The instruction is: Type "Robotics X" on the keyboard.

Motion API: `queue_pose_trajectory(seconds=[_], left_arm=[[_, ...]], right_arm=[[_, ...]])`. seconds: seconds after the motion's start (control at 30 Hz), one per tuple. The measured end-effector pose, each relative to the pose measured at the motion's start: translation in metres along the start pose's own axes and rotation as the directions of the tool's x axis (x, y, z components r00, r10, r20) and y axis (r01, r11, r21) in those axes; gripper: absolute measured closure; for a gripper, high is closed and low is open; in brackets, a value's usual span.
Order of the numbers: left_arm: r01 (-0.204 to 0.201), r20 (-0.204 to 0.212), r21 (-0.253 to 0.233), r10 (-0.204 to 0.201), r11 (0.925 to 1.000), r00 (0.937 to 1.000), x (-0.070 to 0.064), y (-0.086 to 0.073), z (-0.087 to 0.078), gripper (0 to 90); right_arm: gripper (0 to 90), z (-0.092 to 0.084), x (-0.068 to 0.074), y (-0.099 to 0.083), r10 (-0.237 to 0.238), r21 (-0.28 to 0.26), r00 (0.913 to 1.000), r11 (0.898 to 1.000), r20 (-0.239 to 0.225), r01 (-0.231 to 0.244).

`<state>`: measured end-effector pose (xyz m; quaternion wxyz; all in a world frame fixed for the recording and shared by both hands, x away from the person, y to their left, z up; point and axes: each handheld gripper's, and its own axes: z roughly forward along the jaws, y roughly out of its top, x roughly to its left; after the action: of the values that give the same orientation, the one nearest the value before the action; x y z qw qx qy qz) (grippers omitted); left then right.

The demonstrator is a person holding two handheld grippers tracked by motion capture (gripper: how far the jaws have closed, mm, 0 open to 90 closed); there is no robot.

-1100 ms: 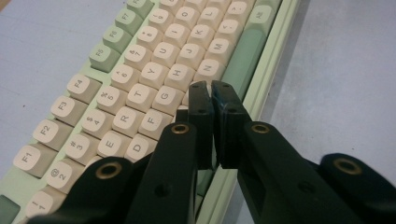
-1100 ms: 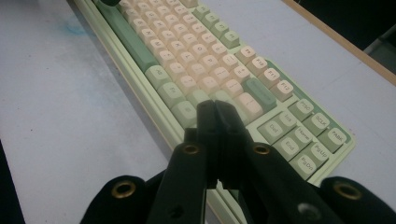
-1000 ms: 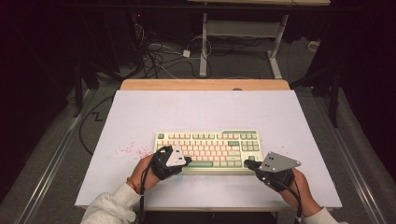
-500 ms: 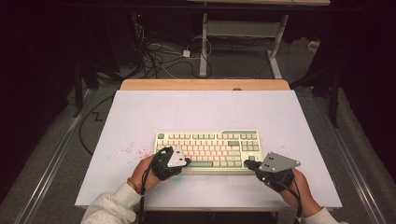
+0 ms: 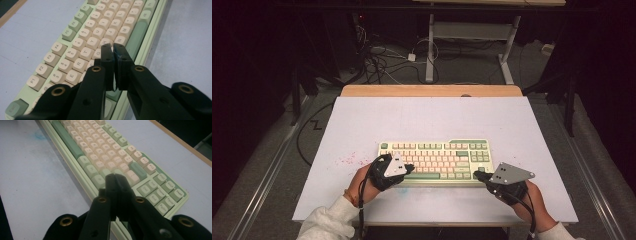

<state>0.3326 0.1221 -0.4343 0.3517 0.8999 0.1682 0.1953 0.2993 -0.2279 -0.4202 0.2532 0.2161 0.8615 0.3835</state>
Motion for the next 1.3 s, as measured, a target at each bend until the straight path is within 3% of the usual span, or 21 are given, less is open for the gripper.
queue_pose_trajectory(seconds=[0.8,1.3], left_arm=[[0.014,-0.030,-0.022,-0.015,0.9997,0.9994,0.007,-0.002,-0.009,85.3],[0.034,-0.042,-0.025,-0.035,0.9991,0.9985,0.012,-0.008,-0.013,85.3]], right_arm=[[90.0,0.001,-0.002,0.000,0.001,0.001,1.0000,1.000,0.007,-0.001],[90.0,0.011,-0.007,0.012,-0.010,-0.003,0.9999,1.000,0.008,0.010]])
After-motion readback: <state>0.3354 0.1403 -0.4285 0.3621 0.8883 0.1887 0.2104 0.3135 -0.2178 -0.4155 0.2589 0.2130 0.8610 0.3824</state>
